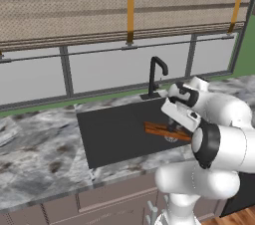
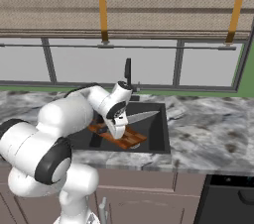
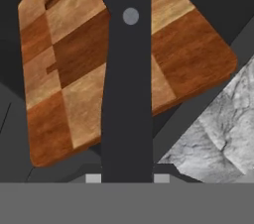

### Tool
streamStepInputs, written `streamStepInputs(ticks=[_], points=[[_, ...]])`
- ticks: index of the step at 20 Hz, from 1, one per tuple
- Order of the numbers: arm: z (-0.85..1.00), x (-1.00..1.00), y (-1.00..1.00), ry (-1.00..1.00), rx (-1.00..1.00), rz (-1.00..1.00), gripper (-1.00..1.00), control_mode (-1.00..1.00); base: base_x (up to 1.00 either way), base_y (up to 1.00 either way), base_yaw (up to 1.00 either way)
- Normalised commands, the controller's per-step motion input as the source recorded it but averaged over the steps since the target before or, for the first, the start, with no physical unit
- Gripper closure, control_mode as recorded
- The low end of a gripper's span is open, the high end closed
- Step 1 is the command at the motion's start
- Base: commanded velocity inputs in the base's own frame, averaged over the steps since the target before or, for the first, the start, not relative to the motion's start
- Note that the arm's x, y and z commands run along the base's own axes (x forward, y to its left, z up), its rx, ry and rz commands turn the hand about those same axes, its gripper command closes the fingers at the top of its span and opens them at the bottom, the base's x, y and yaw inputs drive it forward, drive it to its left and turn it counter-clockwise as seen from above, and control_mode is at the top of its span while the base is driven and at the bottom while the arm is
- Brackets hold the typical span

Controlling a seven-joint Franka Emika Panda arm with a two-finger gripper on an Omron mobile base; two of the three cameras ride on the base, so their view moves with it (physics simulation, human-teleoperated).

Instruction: Move the cutting board and knife to the sink. Then move spray from the cabinet to the counter.

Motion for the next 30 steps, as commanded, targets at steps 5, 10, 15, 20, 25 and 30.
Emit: streamStepInputs(ticks=[5,10,15,20,25,30], points=[[-0.30,0.49,0.10,0.05,0.03,0.00,1.00,-1.00,0.00,0.00,0.00],[-0.20,0.19,0.11,0.00,0.08,0.00,1.00,-1.00,0.00,0.00,0.00],[-0.22,0.06,0.25,0.00,0.02,0.00,1.00,-1.00,0.00,0.00,0.00],[-0.26,0.20,0.20,0.00,0.00,0.00,1.00,-1.00,0.00,0.00,0.00],[-0.18,0.32,0.11,0.00,0.00,0.00,1.00,-1.00,0.00,0.00,0.00],[-0.16,0.33,0.00,0.00,0.00,0.00,1.00,-1.00,0.00,0.00,0.00]])
